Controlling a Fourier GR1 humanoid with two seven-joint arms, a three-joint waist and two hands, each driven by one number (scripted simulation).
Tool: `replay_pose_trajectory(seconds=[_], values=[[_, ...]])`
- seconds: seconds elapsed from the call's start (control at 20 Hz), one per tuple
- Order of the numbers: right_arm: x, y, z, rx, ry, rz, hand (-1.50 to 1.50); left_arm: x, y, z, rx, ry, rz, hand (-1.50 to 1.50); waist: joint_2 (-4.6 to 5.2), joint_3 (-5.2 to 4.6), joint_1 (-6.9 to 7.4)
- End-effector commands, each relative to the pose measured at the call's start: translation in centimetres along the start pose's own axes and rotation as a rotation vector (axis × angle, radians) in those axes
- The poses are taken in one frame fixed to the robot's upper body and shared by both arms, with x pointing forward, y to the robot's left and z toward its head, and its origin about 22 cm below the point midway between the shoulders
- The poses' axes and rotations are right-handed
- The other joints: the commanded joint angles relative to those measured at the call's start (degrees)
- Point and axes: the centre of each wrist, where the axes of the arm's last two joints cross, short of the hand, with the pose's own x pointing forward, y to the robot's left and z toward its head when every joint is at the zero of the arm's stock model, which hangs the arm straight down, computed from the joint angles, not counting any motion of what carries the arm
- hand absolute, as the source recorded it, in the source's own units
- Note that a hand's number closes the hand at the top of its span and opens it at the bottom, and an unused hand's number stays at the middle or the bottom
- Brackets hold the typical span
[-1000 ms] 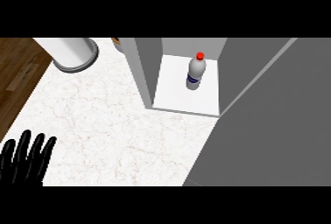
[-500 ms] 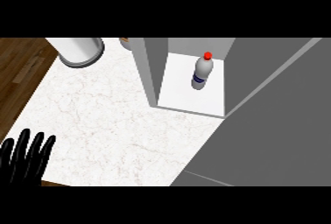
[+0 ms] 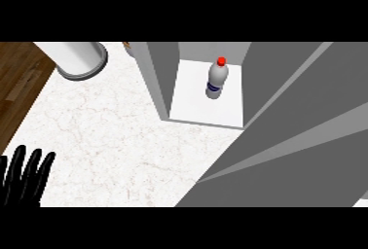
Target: Pick up the bottled water, place it into the cabinet and close the cabinet
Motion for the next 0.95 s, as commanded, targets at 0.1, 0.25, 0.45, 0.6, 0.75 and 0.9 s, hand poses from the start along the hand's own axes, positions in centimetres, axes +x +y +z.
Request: replay_pose_trajectory(seconds=[0.1,0.25,0.45,0.6,0.75,0.9], values=[[-1.2,-3.7,-3.1,-0.318,-0.03,-0.073,1.5,-0.1,0.2,0.1,-0.026,0.018,0.012,-1.5,0.29,0.22,0.6],[-1.2,-5.9,-5.3,-0.389,-0.029,-0.074,1.5,0.3,0.2,-0.4,-0.049,0.009,0.02,-1.5,0.34,0.36,1.73],[-0.2,-8.0,-9.7,-0.471,-0.03,-0.1,1.5,-0.5,0.2,0.1,-0.038,0.008,0.025,-1.5,-0.28,0.42,1.82],[-0.3,-10.3,-13.0,-0.523,-0.009,-0.117,1.5,0.2,0.3,0.3,-0.038,0.024,0.037,-1.5,-0.46,0.63,2.44],[1.7,-12.0,-16.5,-0.528,-0.001,-0.128,1.5,-0.3,1.2,-0.5,-0.022,0.015,0.025,-1.5,-0.21,0.61,0.95],[1.5,-12.8,-19.2,-0.517,0.006,-0.128,1.5,-0.3,1.0,-0.1,-0.015,0.027,0.044,-1.5,-0.74,0.69,-0.49]])
